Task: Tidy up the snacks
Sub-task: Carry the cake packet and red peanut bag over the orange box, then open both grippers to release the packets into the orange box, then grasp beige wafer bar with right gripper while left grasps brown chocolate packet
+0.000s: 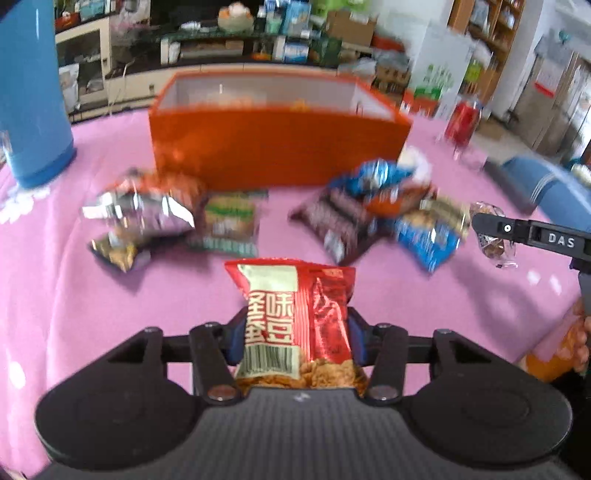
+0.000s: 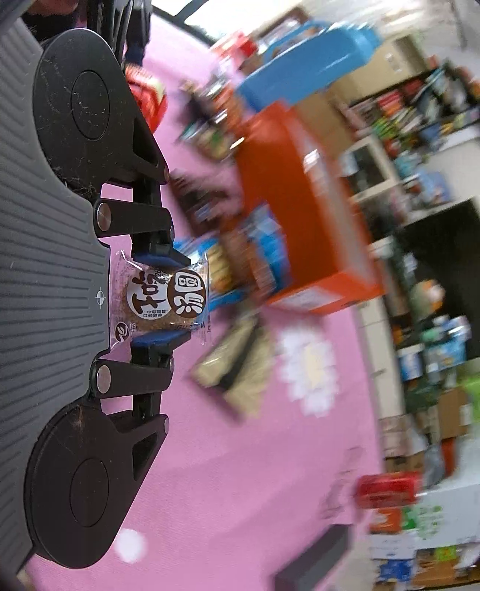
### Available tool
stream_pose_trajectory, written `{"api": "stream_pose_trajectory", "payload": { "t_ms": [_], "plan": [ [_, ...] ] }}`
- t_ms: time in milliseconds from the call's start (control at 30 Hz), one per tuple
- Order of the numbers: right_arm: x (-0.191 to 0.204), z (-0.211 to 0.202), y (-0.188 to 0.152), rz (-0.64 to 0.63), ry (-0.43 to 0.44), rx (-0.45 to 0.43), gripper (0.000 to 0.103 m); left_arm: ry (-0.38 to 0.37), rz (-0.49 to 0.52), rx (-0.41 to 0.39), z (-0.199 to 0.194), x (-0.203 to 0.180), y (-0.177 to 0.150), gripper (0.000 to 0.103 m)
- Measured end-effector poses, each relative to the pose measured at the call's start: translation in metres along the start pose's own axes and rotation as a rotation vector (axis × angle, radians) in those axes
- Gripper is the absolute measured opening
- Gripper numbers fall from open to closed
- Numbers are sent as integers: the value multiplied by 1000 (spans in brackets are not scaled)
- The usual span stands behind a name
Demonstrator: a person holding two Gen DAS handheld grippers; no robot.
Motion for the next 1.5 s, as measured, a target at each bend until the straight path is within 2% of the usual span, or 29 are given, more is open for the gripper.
{"api": "stream_pose_trajectory", "payload": {
  "t_ms": [167,233,333,467,567,633,667,733,833,867,900,1067,1267,1400,1500],
  "plan": [
    [27,-8,53,-58,70,-104,13,-33,-5,-107,-7,3,63,51],
    [38,5,83,-111,69,-139,13,-18,-7,-167,-1,4,100,51],
    [50,40,123,-164,65,-161,13,-11,-26,-213,21,9,149,51],
    [65,107,160,-232,61,-128,13,-43,-64,-194,73,19,200,51],
    [72,158,166,-271,61,-62,14,-42,-76,-151,114,26,216,51],
    [73,183,163,-283,76,-5,16,-51,-90,-122,130,30,214,53],
    [73,188,162,-275,85,4,20,-47,-100,-125,131,32,212,57],
    [71,186,159,-261,99,-15,24,-17,-82,-187,116,33,204,67],
    [73,158,155,-289,82,-83,51,49,-35,-240,87,26,186,69],
    [73,143,151,-290,76,-109,67,53,-33,-252,76,24,177,70],
    [72,128,146,-284,72,-127,77,50,-37,-251,68,22,170,71],
    [66,64,116,-252,62,-140,91,31,-67,-233,30,15,128,72],
    [50,23,65,-177,44,-97,92,53,-73,-196,5,11,88,72],
    [36,26,39,-146,11,-46,92,70,-76,-159,6,10,71,73],
    [28,36,31,-142,-8,-8,92,85,-83,-133,17,11,64,74]
  ]
}}
Point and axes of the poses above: each gripper's, at about its wrist camera, not at the fingertips, and z roughly the way its jaws point, x to its left, y to its top, the point moved 2 cm from there along z, roughly the way its jaws point, and after that the axes turned 2 degrees about y, right-handed, at the moved point
